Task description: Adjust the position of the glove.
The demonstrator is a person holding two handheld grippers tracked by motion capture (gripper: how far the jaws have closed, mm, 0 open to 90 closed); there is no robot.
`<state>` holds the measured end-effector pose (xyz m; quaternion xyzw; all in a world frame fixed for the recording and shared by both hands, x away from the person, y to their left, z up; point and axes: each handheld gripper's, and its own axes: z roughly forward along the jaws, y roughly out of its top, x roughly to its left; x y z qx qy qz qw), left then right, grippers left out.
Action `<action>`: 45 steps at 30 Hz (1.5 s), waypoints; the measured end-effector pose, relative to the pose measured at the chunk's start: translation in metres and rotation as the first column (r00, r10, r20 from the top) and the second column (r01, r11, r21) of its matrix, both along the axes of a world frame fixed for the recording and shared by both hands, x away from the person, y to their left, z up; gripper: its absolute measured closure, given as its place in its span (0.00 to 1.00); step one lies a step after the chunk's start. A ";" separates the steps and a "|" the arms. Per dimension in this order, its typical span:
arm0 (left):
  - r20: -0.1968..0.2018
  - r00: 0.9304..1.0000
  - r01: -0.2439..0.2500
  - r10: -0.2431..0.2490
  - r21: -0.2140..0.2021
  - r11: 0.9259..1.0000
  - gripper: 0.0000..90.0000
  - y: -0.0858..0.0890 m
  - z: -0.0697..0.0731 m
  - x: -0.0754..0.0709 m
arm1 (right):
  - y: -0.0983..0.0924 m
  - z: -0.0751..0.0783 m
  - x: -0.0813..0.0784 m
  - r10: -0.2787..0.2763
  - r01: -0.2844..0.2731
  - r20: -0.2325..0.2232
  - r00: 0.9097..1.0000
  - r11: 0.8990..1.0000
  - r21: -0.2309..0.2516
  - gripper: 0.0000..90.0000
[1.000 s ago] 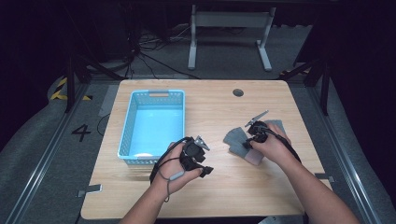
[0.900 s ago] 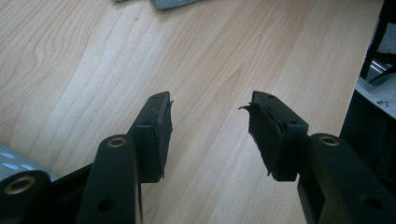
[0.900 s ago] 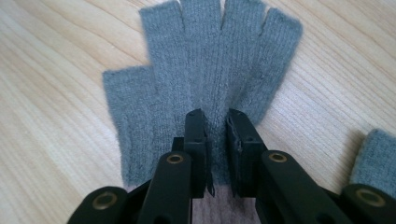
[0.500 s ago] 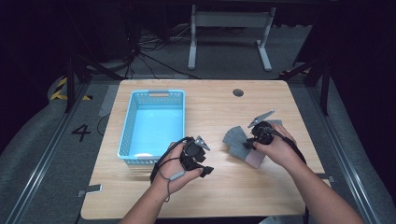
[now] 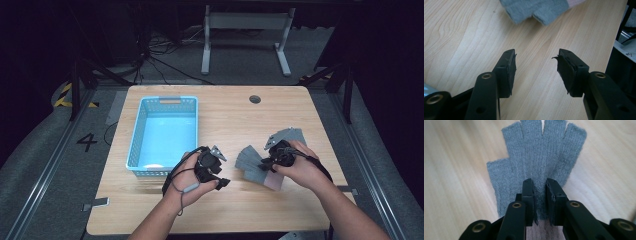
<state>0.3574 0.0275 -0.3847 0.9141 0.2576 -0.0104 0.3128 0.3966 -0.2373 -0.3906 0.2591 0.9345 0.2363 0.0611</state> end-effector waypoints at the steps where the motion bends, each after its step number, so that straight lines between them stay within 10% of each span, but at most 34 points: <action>1: -0.002 1.000 -0.005 0.005 -0.004 1.000 0.55 -0.001 0.000 0.000 | 0.001 -0.003 -0.002 0.035 -0.035 -0.008 0.999 0.999 -0.008 0.87; 16: -0.009 1.000 0.005 -0.005 -0.001 1.000 0.55 -0.004 -0.002 0.001 | 0.004 -0.034 -0.005 0.098 -0.100 -0.024 0.995 0.993 -0.064 0.78; 26: 0.000 1.000 0.009 -0.009 -0.001 1.000 0.55 -0.004 -0.001 0.001 | -0.007 -0.022 -0.012 0.038 -0.039 0.035 0.999 0.998 0.040 0.76; 30: -0.002 1.000 0.018 -0.018 -0.001 1.000 0.55 -0.008 -0.001 0.002 | -0.017 -0.013 -0.029 0.060 -0.057 -0.033 0.998 0.994 0.095 0.95; 45: 0.002 0.997 0.076 -0.076 0.010 0.997 0.55 -0.024 0.000 0.006 | -0.033 -0.027 -0.063 0.172 -0.161 -0.131 0.976 0.983 0.092 0.99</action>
